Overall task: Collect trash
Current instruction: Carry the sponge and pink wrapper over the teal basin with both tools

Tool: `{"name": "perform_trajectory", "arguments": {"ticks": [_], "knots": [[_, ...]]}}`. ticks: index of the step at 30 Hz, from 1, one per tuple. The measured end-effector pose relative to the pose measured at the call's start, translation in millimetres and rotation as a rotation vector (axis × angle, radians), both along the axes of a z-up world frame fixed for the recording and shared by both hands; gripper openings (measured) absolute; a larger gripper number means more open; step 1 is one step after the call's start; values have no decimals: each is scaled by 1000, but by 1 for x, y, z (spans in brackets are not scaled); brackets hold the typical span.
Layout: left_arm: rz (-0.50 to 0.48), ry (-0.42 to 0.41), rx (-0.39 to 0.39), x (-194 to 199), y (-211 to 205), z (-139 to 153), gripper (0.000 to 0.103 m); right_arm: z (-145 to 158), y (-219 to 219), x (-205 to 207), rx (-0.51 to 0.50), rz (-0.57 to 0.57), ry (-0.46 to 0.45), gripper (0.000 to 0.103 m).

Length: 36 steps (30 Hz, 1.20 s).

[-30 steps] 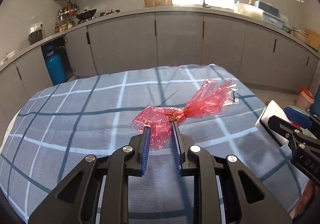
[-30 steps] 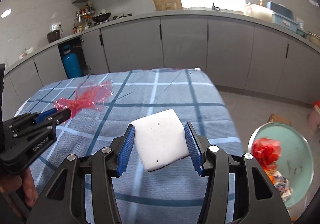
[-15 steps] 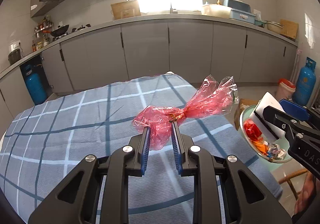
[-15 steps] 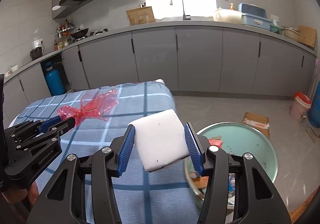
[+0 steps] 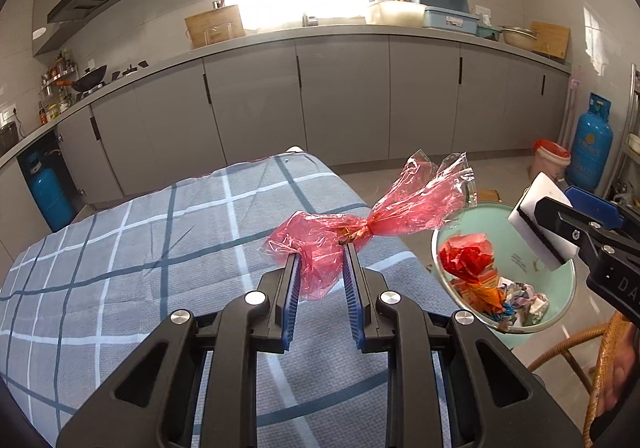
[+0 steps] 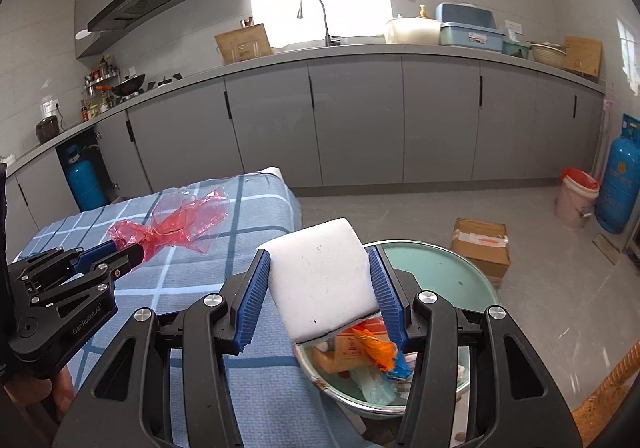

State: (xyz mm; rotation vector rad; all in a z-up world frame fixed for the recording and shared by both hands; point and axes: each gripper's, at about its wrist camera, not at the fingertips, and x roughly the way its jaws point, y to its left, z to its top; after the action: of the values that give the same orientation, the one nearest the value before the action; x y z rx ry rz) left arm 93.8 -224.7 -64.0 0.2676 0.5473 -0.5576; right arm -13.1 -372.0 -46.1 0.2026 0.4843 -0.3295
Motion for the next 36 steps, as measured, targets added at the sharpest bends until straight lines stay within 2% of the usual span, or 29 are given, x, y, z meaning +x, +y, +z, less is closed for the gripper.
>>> {"name": "perform_trajectory", "arguments": {"ticks": [12, 36], "knots": [[-73, -7, 17, -12, -45, 0, 22, -8, -36, -20, 21, -72, 1, 51], [-141, -14, 24, -29, -72, 2, 22, 2, -54, -40, 16, -131, -17, 52]]}}
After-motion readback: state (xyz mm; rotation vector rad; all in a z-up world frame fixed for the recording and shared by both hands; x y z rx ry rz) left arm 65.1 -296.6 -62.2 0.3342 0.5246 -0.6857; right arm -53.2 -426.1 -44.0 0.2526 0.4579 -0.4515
